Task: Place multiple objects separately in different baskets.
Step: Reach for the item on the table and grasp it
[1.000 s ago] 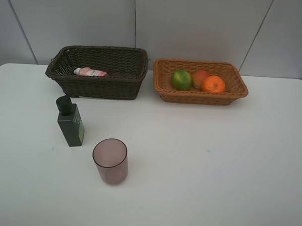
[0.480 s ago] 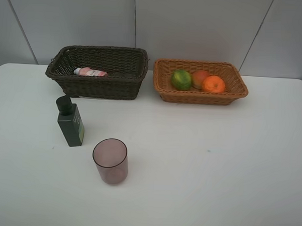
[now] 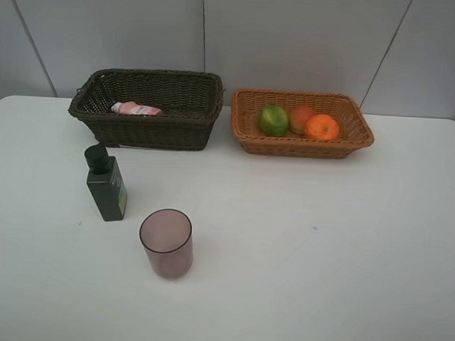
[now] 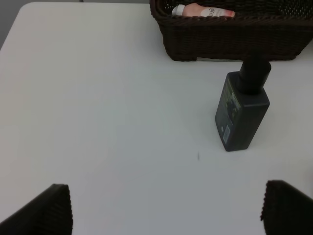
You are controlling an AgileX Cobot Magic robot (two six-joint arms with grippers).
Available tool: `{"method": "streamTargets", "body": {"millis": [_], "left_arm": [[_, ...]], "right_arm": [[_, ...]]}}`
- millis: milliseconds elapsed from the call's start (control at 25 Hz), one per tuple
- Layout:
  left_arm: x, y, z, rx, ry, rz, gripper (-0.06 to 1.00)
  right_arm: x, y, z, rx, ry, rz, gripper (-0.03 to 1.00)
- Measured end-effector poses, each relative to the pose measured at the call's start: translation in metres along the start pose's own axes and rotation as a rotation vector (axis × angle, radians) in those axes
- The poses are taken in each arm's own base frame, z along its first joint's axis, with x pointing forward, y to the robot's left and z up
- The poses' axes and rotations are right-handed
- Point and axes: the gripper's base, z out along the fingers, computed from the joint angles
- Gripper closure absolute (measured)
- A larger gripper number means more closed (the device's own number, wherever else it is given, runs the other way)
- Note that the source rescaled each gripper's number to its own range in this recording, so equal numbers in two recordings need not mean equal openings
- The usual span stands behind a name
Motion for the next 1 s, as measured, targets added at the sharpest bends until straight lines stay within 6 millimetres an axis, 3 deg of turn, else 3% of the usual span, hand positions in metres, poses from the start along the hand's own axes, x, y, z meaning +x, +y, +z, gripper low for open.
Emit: {"method": "streamTargets", "body": {"millis": [1000], "left_arm": [[0.0000,0.0000,0.0000,0.000,0.000,0.000,-0.06]], "right_arm": [[0.0001,0.0009,0.0000,-0.009,0.001,-0.013,0.07]]}}
